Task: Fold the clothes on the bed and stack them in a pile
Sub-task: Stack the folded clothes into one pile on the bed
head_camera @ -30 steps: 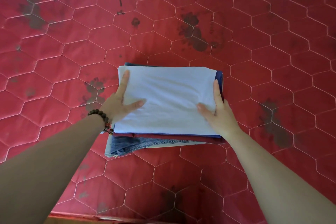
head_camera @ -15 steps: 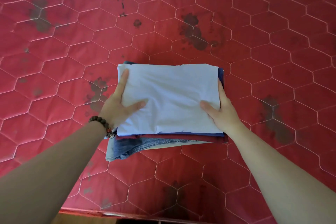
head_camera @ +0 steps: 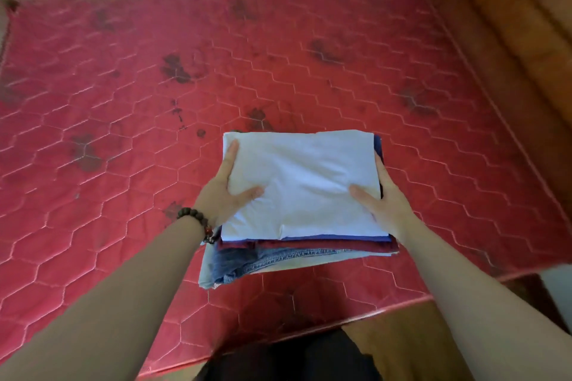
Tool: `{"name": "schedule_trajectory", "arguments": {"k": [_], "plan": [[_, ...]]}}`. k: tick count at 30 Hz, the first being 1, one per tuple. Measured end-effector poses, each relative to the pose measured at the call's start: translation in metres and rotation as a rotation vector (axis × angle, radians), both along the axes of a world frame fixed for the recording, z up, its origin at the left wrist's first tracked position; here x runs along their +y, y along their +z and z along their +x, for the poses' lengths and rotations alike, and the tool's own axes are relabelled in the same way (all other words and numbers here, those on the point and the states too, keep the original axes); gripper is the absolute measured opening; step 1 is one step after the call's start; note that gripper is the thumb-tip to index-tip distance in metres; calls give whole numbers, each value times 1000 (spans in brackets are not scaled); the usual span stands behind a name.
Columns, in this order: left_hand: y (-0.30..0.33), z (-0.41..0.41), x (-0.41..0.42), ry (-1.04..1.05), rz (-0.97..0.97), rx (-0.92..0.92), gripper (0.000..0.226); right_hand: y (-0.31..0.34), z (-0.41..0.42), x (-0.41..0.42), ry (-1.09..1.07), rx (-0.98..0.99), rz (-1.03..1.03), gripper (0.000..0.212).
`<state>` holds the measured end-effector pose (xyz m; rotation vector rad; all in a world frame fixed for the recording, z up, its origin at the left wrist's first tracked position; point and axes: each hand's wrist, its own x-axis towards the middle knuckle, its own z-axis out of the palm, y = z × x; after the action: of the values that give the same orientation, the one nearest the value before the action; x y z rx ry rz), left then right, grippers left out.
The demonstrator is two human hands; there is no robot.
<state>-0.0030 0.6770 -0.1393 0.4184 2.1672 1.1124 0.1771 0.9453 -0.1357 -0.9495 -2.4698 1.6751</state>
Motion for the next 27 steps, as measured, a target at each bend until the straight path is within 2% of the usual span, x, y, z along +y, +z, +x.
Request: {"name": "schedule_trajectory", "arguments": {"k": [6, 16, 19, 22, 27], "plan": [[63, 31, 55, -211, 40, 13, 103, 69, 85, 3, -212, 15, 37, 80], [94, 134, 160, -493, 82, 33, 115, 93, 234, 37, -553, -28, 38, 78], [97, 173, 195, -536, 36, 84, 118, 86, 276, 65, -585, 17, -5, 79], [92, 212, 233, -548, 3, 121, 108, 77, 319, 100, -594, 35, -16, 80], [70, 288, 290, -502, -47, 179, 102, 64, 384, 175, -459, 16, -8, 80]]}}
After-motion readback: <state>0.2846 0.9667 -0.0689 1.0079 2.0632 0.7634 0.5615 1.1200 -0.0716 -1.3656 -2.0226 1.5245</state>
